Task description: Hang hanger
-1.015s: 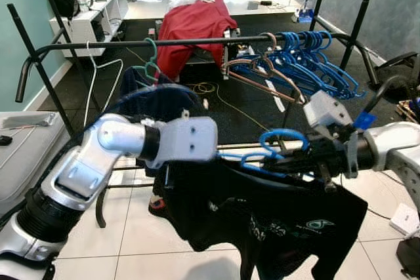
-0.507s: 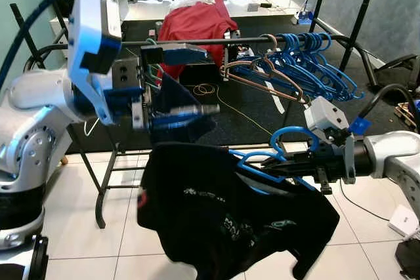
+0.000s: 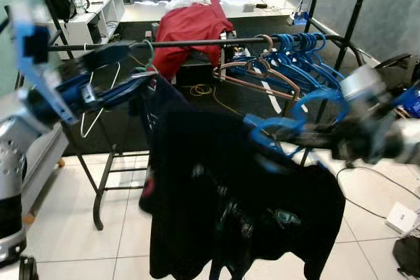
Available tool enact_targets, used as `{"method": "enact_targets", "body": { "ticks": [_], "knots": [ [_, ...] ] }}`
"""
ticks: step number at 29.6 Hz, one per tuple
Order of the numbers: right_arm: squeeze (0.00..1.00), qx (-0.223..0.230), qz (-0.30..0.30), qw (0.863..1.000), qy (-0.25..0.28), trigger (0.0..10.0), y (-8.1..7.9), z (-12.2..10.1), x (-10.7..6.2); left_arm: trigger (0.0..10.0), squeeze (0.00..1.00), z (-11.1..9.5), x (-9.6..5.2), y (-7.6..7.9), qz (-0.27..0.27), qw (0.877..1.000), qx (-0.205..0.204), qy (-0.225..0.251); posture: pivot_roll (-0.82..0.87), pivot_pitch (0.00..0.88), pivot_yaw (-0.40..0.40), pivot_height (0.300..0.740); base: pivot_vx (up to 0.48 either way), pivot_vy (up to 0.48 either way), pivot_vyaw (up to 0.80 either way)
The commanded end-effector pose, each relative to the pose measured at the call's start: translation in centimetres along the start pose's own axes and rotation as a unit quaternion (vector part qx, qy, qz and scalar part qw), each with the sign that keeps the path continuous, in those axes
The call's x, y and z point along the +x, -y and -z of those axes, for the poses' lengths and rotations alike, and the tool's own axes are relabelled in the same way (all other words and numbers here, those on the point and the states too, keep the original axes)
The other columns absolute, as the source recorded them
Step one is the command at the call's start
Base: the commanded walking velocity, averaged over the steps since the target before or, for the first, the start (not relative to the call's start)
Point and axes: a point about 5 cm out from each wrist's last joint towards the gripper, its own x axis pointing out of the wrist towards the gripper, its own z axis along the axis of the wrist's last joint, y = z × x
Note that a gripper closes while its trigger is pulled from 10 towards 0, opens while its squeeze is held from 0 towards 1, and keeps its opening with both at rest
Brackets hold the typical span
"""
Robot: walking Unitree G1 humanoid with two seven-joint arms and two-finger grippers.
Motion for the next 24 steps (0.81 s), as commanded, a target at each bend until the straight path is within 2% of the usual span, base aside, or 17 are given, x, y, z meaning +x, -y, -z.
{"method": "enact_targets", "body": {
  "ticks": [1, 4, 5, 7, 12, 15, 16, 18, 20, 24],
  "knots": [
    [0.0, -0.005, 0.003, 1.0, 0.013, 0.0, 0.1, -0.5, -0.3, 10.0, 0.0, 0.8, 0.2, 0.7, 0.016, 0.999, -0.029, 0.001, -0.1, 0.0, 0.01, 0.74, 0.0, 0.0, 0.0],
    [0.0, -0.007, 0.007, 1.0, 0.013, 0.0, 0.2, -0.6, -0.4, 10.0, 0.0, 1.7, 0.4, 1.5, 0.023, 0.998, -0.053, -0.003, -0.1, 0.0, 0.014, 0.74, 0.0, 0.0, 0.0],
    [0.0, -0.011, 0.009, 1.0, 0.018, 0.0, 0.2, -0.8, -0.5, 10.0, 0.0, 3.8, 0.7, 3.1, 0.03, 0.996, -0.081, -0.018, -0.1, 0.0, 0.014, 0.74, 0.0, 0.0, 0.0],
    [0.0, -0.012, 0.008, 1.0, 0.021, 0.0, 0.2, -1.0, -0.5, 10.0, 0.0, 4.3, 0.8, 3.6, 0.03, 0.995, -0.095, -0.013, -0.1, 0.0, 0.014, 0.74, 0.0, 0.0, 0.0],
    [0.0, -0.011, 0.002, 1.0, 0.026, 0.0, 0.0, -1.1, -0.2, 10.0, 0.0, 4.2, 1.1, 4.3, 0.042, 0.993, -0.111, 0.008, -0.1, 0.0, 0.015, 0.74, 0.0, 0.0, 0.0],
    [0.0, -0.008, 0.001, 1.0, 0.023, 0.0, 0.1, -0.7, 0.1, 10.0, 0.0, 4.2, 2.1, 5.7, 0.076, 0.99, -0.115, 0.014, -0.1, 0.0, 0.012, 0.74, 0.0, 0.0, 0.0],
    [0.0, -0.008, 0.001, 1.0, 0.023, 0.0, 0.1, -0.7, 0.1, 10.0, 0.0, 4.2, 2.1, 5.7, 0.076, 0.99, -0.115, 0.014, -0.1, 0.0, 0.012, 0.74, 0.0, 0.0, 0.0],
    [0.0, -0.007, -0.001, 1.0, 0.025, 0.0, 0.0, -0.7, 0.1, 10.0, 0.0, 4.4, 2.5, 5.8, 0.071, 0.991, -0.112, 0.01, -0.1, 0.0, 0.014, 0.74, 0.0, 0.0, 0.0],
    [0.0, -0.007, -0.007, 0.999, 0.03, 0.0, -0.2, -0.9, 0.3, 10.0, 0.0, 4.9, 3.4, 5.3, 0.031, 0.997, -0.074, -0.015, -0.1, 0.0, 0.015, 0.74, 0.0, 0.0, 0.0],
    [0.0, -0.008, -0.013, 0.999, 0.035, 0.0, -0.3, -1.2, 0.4, 10.0, 0.0, 5.8, 5.2, 4.8, -0.049, 0.997, -0.013, -0.052, -0.1, 0.0, 0.017, 0.74, 0.0, 0.0, 0.0]
  ]
}}
